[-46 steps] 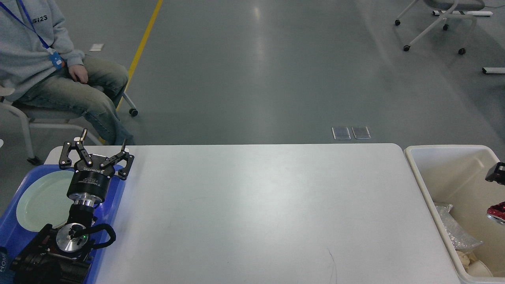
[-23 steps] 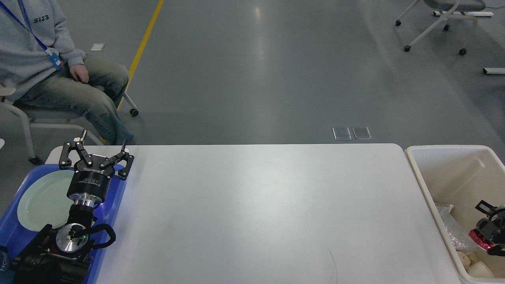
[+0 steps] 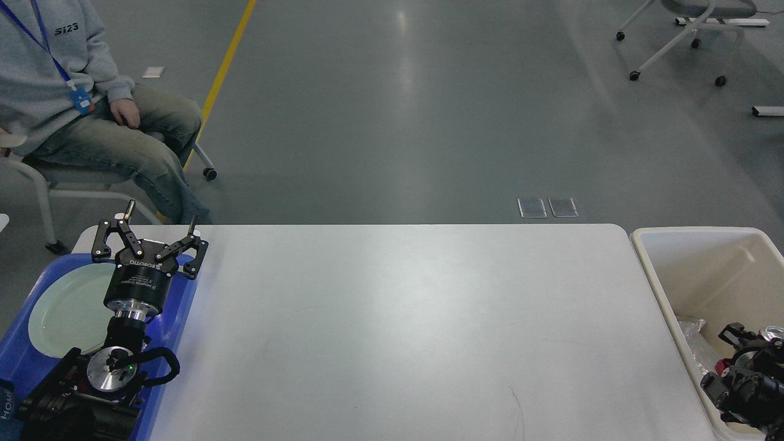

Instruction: Tidy desktop

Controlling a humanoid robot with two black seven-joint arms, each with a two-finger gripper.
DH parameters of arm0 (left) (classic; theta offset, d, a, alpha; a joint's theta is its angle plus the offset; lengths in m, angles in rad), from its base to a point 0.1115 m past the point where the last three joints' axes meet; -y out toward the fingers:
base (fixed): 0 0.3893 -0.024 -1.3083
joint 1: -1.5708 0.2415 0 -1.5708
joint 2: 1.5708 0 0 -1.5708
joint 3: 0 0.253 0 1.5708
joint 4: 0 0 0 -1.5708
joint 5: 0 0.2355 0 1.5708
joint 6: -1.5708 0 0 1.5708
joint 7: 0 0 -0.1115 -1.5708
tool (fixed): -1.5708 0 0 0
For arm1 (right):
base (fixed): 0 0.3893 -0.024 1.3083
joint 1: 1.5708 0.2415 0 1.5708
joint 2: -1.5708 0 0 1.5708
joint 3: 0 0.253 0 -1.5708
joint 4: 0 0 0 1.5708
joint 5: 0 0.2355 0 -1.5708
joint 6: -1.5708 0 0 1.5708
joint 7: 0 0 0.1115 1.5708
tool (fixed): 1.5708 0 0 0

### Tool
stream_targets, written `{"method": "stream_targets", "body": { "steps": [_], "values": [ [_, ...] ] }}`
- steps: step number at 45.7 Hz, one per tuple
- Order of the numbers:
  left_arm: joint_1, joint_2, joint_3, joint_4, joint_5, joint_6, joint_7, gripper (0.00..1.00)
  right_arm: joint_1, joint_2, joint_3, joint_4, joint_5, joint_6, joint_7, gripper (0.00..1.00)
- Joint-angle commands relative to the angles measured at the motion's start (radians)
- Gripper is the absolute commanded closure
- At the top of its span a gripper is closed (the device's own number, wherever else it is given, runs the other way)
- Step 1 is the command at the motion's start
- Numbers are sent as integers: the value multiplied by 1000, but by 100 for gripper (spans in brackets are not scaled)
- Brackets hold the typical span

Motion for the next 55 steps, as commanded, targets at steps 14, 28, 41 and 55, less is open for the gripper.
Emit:
{"method": "stream_targets", "body": {
  "steps": [14, 28, 41, 55],
  "values": [
    [0, 0, 0, 0, 0, 0, 0, 4, 3, -15, 2, 14, -2, -14, 0, 0],
    [0, 0, 0, 0, 0, 0, 0, 4, 24, -29, 5, 39, -9, -13, 0, 0],
    [0, 1, 0, 0, 0, 0, 0, 4, 224, -220, 313, 327, 46, 26, 49, 0],
    [0, 0, 0, 0, 0, 0, 0, 4, 210, -236, 1213, 545, -34, 32, 68, 0]
  ]
}}
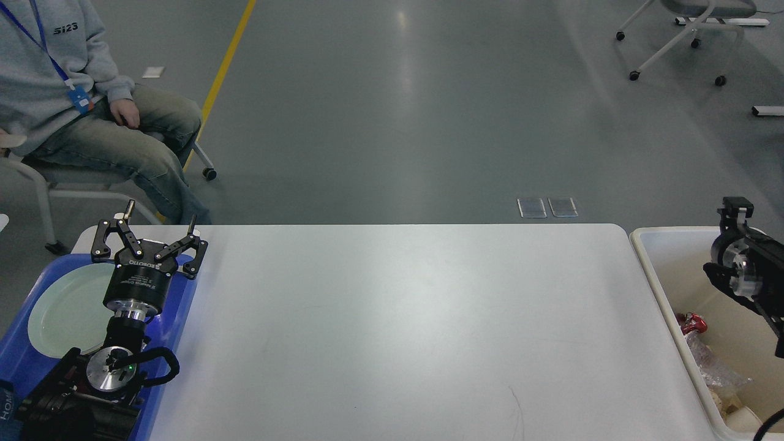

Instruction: Tidy desktop

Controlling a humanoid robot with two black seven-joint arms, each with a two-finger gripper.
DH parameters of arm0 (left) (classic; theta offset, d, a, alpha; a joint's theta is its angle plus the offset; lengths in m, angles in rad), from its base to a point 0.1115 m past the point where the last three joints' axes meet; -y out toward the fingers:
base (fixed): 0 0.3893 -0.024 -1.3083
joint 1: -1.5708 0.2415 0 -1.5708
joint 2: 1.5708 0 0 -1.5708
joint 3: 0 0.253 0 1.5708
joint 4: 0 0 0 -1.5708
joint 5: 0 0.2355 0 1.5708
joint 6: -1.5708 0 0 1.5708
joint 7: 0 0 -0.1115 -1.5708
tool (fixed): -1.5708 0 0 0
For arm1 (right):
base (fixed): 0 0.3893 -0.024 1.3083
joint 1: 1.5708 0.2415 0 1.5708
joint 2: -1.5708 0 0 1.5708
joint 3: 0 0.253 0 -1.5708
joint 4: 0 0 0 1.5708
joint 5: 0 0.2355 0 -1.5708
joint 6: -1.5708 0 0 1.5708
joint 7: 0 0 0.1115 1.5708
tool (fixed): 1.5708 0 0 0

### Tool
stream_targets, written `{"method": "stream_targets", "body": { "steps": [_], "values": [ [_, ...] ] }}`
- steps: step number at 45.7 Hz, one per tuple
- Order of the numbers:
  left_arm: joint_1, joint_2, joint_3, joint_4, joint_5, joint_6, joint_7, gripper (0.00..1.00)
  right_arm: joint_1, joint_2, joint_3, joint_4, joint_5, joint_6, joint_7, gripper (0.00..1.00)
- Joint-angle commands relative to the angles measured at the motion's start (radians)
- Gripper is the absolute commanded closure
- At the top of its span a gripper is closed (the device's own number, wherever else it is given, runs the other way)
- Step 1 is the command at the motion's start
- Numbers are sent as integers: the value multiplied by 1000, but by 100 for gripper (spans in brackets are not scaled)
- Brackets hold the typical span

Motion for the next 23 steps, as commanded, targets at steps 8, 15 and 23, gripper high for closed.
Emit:
{"method": "stream_targets", "body": {
  "steps": [8, 15, 23],
  "values": [
    [0, 0, 0, 1, 0, 0, 0, 4, -218, 99, 516, 376, -287, 1, 121, 0],
    [0, 0, 0, 1, 0, 0, 0, 4, -310, 254, 801, 422, -389, 22, 331, 0],
    [0, 0, 0, 0, 0, 0, 0, 4, -393, 362, 908, 425, -348, 231, 453, 0]
  ]
}}
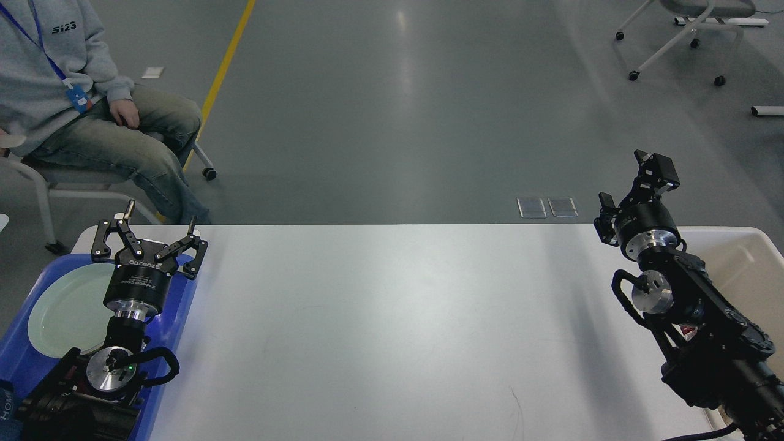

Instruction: Tidy desktop

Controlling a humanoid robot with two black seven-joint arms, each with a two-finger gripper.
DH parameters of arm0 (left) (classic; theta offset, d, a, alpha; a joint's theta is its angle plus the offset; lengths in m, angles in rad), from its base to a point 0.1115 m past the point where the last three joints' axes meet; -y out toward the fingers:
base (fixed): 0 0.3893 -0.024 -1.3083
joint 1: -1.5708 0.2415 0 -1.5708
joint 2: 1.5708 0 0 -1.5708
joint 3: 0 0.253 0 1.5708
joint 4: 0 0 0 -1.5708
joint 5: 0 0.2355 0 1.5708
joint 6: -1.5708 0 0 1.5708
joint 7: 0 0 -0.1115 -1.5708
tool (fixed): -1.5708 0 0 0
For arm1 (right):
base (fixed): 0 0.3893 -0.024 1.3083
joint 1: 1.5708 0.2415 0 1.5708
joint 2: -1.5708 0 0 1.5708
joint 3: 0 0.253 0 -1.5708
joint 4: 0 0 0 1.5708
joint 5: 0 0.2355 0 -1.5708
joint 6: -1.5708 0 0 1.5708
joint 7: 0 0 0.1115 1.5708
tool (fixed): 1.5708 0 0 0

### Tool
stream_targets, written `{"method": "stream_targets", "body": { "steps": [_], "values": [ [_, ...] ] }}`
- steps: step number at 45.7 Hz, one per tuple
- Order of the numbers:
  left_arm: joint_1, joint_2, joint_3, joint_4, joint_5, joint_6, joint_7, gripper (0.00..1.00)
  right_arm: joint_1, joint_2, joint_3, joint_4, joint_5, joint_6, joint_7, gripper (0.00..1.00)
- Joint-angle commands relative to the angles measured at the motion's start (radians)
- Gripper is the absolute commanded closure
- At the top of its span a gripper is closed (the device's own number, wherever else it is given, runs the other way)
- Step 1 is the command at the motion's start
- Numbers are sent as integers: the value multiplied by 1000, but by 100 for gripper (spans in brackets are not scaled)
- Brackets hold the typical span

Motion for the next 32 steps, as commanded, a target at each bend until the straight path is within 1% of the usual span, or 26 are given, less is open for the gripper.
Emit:
{"method": "stream_targets", "body": {
  "steps": [1, 4, 6, 10, 13, 18, 32],
  "values": [
    [0, 0, 0, 0, 0, 0, 0, 4, -72, 65, 66, 4, 44, 157, 79, 0],
    [0, 0, 0, 0, 0, 0, 0, 4, -104, 91, 71, 5, 90, 208, 117, 0],
    [0, 0, 0, 0, 0, 0, 0, 4, -116, 103, 73, 2, 119, 228, 129, 0],
    [0, 0, 0, 0, 0, 0, 0, 4, -132, 106, 63, -5, 190, 291, 134, 0],
    [0, 0, 0, 0, 0, 0, 0, 4, -138, 106, 63, -17, 224, 319, 134, 0],
    [0, 0, 0, 0, 0, 0, 0, 4, -132, 108, 60, -44, 216, 311, 134, 0],
    [0, 0, 0, 0, 0, 0, 0, 4, -167, 106, 70, -28, 230, 315, 134, 0]
  ]
}}
